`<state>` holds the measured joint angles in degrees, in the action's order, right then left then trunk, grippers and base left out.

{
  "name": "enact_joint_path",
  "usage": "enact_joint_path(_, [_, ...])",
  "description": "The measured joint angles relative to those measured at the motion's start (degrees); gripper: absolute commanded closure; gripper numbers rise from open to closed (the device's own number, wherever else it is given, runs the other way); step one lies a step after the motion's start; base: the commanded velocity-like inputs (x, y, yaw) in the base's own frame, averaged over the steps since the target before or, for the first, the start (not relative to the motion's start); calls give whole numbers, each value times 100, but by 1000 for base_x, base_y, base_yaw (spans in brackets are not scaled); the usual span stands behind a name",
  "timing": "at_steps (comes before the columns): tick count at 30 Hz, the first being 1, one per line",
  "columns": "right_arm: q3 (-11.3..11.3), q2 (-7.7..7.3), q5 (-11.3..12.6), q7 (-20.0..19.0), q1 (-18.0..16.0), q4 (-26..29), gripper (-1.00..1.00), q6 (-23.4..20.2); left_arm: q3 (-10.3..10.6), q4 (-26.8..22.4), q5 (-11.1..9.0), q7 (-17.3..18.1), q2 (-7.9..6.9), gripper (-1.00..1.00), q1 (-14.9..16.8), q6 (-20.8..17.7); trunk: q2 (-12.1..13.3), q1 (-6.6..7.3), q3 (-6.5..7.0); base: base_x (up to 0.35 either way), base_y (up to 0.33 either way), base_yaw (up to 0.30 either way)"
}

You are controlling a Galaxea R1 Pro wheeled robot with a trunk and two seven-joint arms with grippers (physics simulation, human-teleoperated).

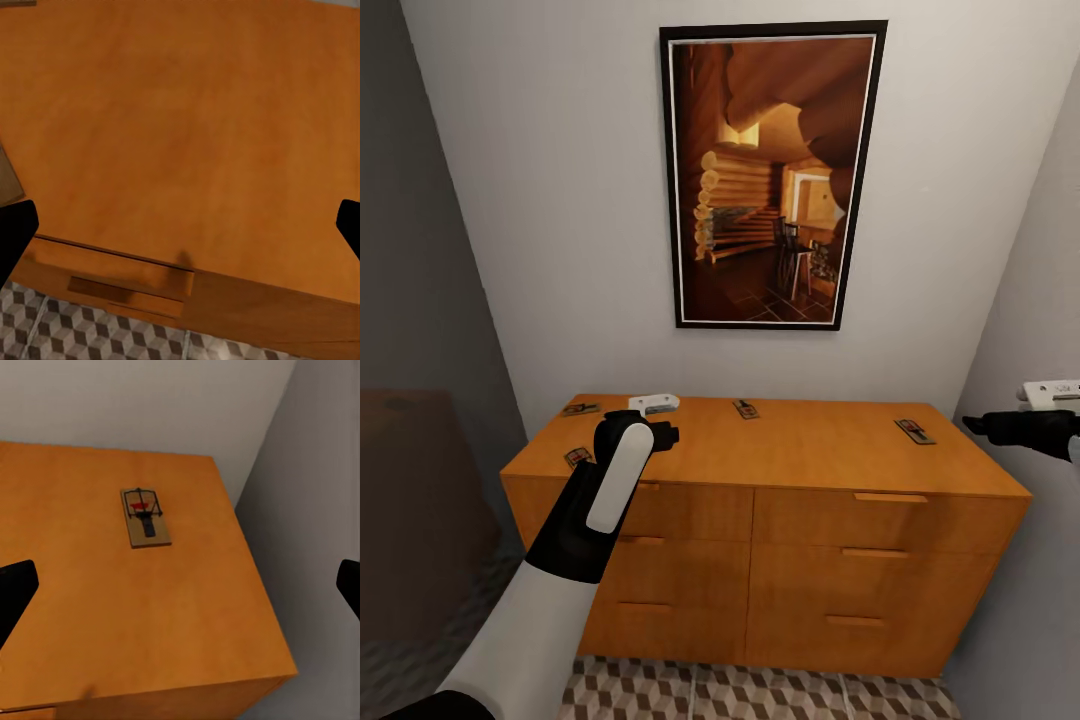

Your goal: Take the four mousetraps from the cabinet in the bathroom and place them on the bathroom floor. Make sure all four end up on the same floor surface, and ensure that at least two of them are either under or directly next to the same bathroom sink.

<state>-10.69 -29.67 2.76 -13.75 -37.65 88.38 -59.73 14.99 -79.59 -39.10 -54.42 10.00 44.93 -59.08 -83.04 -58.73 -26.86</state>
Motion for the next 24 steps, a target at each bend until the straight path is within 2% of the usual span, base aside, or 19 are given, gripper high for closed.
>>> enact_joint_path(10, [8,207,-42,41,0,0,-100,0,6,0,2,4,0,-100,1,1,0,3,0,173,0,0])
enact_joint_path(24, [9,250,-57,43,0,-8,-100,0,7,-1,1,9,0,-100,1,1,0,3,0,290,0,0])
